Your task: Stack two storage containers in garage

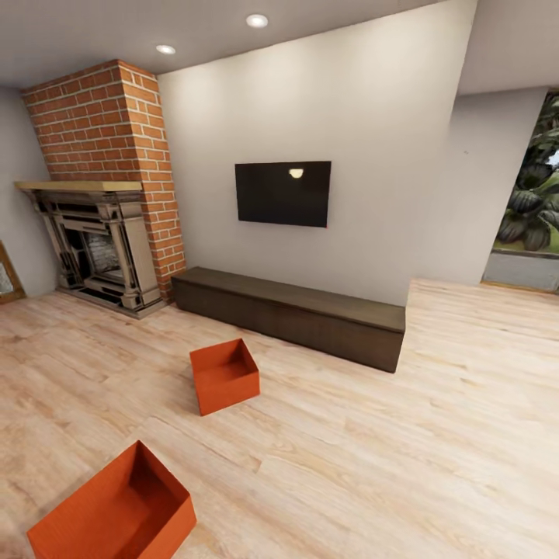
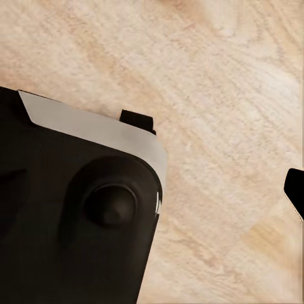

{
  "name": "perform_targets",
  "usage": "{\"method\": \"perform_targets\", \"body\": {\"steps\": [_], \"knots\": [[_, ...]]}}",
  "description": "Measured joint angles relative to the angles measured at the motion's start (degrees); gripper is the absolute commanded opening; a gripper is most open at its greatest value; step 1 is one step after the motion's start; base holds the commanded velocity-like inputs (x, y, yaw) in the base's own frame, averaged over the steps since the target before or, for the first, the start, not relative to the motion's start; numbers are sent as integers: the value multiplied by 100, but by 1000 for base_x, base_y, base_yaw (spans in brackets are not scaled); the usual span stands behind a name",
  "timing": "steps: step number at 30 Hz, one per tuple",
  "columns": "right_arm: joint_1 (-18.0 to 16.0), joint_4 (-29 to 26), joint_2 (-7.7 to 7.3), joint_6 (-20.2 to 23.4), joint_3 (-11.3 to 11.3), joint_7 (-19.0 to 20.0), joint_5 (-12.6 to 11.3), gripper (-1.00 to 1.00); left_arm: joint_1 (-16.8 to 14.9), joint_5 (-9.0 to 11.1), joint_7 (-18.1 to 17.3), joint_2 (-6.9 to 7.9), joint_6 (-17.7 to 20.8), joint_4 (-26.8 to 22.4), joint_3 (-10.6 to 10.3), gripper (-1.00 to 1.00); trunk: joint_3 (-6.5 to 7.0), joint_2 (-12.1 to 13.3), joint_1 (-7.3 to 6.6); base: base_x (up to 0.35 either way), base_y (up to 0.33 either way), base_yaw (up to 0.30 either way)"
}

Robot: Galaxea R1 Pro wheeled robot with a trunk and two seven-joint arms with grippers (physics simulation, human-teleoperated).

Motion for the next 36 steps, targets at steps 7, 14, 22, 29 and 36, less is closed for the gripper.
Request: {"method": "perform_targets", "body": {"steps": [7,14,22,29,36], "knots": [[0,1,0,1,1,1,0,100,0,0,0,0,0,-1,-1,100,0,0,-1,311,0,6],[-1,1,-6,-10,-4,2,0,100,0,0,0,2,0,0,-1,100,0,0,0,262,0,79],[-1,2,-17,-15,-8,3,1,100,0,0,0,16,0,-2,0,100,0,0,2,22,0,259],[-1,5,-17,-8,-8,2,0,100,0,0,0,13,0,-3,0,100,0,0,2,1,0,270],[-1,3,-17,-7,-8,3,1,100,0,0,0,13,0,-3,0,100,0,0,2,0,0,270]]}}
